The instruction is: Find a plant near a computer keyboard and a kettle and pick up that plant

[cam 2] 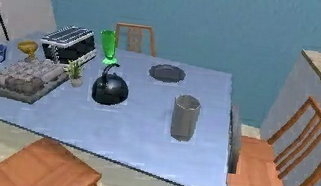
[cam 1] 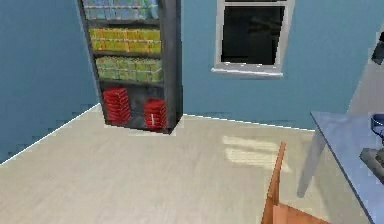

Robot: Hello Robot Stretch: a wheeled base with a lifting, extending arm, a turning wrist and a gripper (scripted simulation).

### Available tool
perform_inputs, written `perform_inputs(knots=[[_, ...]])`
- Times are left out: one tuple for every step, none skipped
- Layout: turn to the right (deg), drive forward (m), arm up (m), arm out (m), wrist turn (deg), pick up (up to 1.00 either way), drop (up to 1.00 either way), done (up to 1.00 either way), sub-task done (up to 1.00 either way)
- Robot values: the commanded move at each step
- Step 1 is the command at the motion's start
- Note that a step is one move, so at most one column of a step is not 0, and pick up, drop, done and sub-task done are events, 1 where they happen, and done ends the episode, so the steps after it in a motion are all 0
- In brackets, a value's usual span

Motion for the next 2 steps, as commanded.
perform_inputs(knots=[[0.0,0.40,0.00,0.00,0.0,0.00,0.00,0.00,0.00],[15.0,0.00,0.00,0.00,0.0,0.00,0.00,0.00,0.00]])
